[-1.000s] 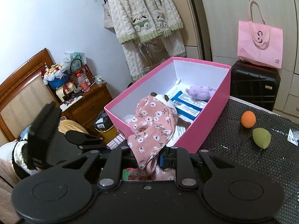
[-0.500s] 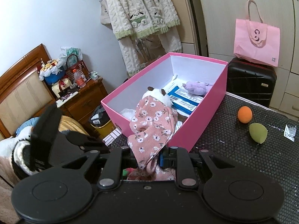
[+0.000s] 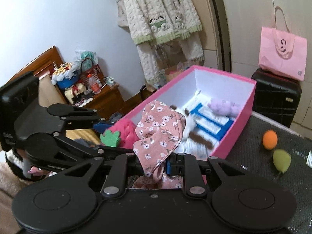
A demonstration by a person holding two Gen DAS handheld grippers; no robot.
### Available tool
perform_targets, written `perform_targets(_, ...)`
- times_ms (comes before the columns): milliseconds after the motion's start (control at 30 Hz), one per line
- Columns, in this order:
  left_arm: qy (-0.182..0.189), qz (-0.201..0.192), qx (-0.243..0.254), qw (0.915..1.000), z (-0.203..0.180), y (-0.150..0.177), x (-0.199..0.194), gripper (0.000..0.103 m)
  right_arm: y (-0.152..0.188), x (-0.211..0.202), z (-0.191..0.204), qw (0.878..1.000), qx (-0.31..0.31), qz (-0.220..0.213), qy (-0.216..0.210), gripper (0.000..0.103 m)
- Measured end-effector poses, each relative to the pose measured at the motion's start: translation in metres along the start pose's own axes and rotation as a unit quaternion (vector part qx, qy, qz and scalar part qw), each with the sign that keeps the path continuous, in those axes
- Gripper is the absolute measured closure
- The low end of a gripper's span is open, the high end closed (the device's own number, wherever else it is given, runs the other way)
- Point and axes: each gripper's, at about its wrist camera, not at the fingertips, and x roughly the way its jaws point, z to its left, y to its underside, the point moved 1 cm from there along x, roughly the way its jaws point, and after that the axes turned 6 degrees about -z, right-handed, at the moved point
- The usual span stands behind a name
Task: Organize soft objects
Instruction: 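Lower the pink ball into the box and open the left gripper while the right releases the scrunchie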
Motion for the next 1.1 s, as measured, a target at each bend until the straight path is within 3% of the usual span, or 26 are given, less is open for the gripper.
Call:
perform_targets(133,-0.015,-0.010,-0.002,0.9998,0.017,-0.021,0.017,0.056,-0.020,0.019,-0.009,1.000,0.010,-0.011,-0.007,0.079)
perform_targets(300,-0.052,-0.021,0.008,0.9984,0.037,-0.043,0.056,0.055,-0.049,0.055,-0.030,0.999,0.033,-0.009,0.019,0.079)
perform_targets(500,-0.081,-0.004,-0.005,0.9967,0.064,-0.059,0.116,0.056,-0.071,0.100,-0.062,0.998,0.060,-0.001,0.037,0.079)
perform_targets(767,-0.110,0.018,-0.006,0.9938,0.086,-0.058,0.146,0.056,-0.074,0.144,-0.103,0.994,0.109,0.020,0.023,0.078)
perform_targets(867,-0.123,0.023,0.005,0.9921,0.085,-0.056,0.153,0.053,-0.074,0.155,-0.110,0.993,0.107,0.024,0.035,0.070)
perform_targets(900,-0.129,0.020,0.012,0.9913,0.083,-0.055,0.155,0.051,-0.074,0.157,-0.110,0.994,0.097,0.024,0.047,0.060)
perform_targets(1000,-0.136,0.009,0.009,0.9907,0.084,-0.054,0.156,0.039,-0.074,0.160,-0.113,0.994,0.075,0.018,0.081,0.043)
perform_targets(1100,-0.137,-0.002,0.006,0.9906,0.086,-0.056,0.151,0.034,-0.076,0.154,-0.118,0.993,0.083,0.011,0.086,0.041)
